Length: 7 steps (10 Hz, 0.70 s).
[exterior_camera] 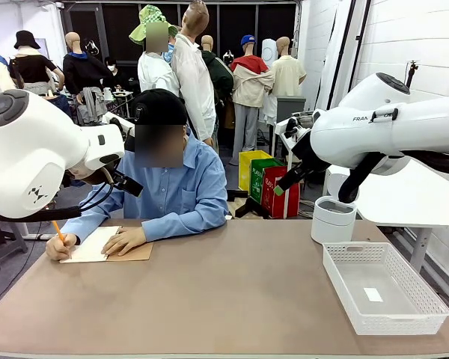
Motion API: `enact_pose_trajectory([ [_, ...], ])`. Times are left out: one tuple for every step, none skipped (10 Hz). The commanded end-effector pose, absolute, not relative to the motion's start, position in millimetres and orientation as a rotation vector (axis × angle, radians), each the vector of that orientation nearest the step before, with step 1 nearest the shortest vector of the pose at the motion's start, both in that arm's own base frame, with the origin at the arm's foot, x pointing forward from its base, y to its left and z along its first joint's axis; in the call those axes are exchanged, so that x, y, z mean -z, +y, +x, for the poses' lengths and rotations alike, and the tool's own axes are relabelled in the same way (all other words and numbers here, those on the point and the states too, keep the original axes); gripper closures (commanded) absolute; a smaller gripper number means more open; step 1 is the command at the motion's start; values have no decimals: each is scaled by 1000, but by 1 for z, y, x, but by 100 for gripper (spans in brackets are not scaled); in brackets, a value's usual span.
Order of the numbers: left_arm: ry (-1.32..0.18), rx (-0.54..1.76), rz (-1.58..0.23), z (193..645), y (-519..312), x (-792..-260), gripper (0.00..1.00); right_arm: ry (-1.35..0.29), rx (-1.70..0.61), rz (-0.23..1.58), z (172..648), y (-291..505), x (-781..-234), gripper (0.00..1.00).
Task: Sort the paper based on its condition.
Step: If a person hands you a paper, place it in the Organizing basket , and if it's crumpled, put it in the Trash can.
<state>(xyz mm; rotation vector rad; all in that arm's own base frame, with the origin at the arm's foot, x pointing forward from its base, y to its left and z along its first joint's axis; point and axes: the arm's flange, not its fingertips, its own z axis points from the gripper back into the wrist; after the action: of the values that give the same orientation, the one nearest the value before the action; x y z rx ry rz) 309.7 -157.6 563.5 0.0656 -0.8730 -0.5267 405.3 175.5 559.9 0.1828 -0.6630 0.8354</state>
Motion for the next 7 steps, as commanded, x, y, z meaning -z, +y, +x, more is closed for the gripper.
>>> enact_pose_trajectory([
  [-880, 537, 78, 310, -157, -563, 0, -659, -831, 181, 407, 177, -558, 0],
  [-880, 537, 78, 310, -157, -563, 0, -659, -831, 181, 407, 177, -558, 0],
  [-880, 537, 78, 310, -157, -563, 0, -659, -831, 181, 407, 177, -558, 0],
  [-880, 537, 78, 310, -157, -563, 0, -659, -831, 181, 407, 177, -558, 0],
  [-880, 537, 78, 310, -157, -563, 0, -659, -831, 181, 407, 177, -558, 0],
  [-880, 537, 78, 310, -157, -563, 0, -659, -831, 181, 407, 177, -558, 0],
  [-880, 537, 78, 310, -157, -563, 0, -659, -831, 181, 407, 177, -558, 0],
])
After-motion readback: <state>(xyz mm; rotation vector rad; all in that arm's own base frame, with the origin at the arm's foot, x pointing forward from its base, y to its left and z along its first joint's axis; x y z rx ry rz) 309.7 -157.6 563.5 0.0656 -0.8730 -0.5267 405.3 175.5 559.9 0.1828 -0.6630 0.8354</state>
